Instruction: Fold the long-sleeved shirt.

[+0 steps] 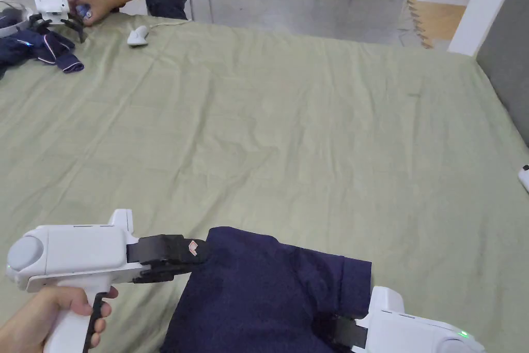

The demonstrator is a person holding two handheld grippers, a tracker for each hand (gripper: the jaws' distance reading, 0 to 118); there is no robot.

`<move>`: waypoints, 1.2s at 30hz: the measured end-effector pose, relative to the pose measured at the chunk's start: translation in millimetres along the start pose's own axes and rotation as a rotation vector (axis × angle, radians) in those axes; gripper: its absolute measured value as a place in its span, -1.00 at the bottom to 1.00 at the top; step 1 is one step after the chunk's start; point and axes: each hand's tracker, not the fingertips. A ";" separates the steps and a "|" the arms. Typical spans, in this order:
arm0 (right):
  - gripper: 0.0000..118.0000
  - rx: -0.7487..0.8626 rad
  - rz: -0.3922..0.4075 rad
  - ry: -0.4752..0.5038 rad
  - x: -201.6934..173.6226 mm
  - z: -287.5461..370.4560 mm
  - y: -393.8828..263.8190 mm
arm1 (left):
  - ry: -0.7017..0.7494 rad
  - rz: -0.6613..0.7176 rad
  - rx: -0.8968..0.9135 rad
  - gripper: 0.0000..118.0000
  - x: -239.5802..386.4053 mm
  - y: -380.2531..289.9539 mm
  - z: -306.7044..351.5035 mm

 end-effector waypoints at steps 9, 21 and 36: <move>-1.00 0.002 0.060 -0.045 -2.7 9.9 3.4 | -0.089 0.053 -0.121 0.79 -40.4 -6.6 -55.2; -1.00 0.495 0.641 -0.369 -112.1 64.9 -11.3 | -0.015 0.083 -0.155 -0.56 2.1 -34.8 -64.2; -1.00 0.364 0.878 -0.102 -298.6 -106.2 9.5 | 0.269 -0.009 0.073 -0.64 -86.1 113.8 183.8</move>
